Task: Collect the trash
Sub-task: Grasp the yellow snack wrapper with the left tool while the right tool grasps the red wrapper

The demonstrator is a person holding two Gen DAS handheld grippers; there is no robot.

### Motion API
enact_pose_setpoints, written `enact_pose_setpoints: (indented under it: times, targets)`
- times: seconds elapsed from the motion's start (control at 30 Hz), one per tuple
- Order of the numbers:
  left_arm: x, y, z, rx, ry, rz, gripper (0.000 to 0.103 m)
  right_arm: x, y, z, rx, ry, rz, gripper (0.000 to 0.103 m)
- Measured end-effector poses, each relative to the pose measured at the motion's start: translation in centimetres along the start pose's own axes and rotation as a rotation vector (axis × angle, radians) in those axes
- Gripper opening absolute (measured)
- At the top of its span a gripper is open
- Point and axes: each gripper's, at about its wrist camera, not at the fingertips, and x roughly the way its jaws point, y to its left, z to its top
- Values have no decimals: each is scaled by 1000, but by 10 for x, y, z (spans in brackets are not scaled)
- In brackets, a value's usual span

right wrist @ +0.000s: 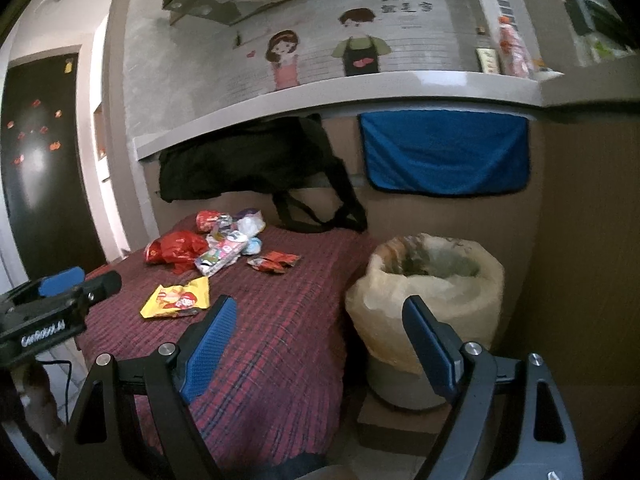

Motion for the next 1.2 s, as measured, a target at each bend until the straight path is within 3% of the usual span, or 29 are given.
enact_pose_setpoints:
  times: [0.23,0.6,0.8,1.03,1.1,1.2]
  targets:
    - [27,48,18,-16,-3,60,71,43,39,18,-80,41,70,83]
    - [91,121,17,-84,93,83,71,123,105,28,-158,161,179,83]
    - [121,172,18,-201,120,-13,71,161,132,23,-205,236,219,83]
    - [146,231,12,-315,152,-63,71,207,157,11,-245,343,274,78]
    - [153,230,8,-323,187,-137,71,219,162,10,-263,365,292,73]
    - [167,210,1,-289,257,-264,71,229,155,13,-254,366,268,72]
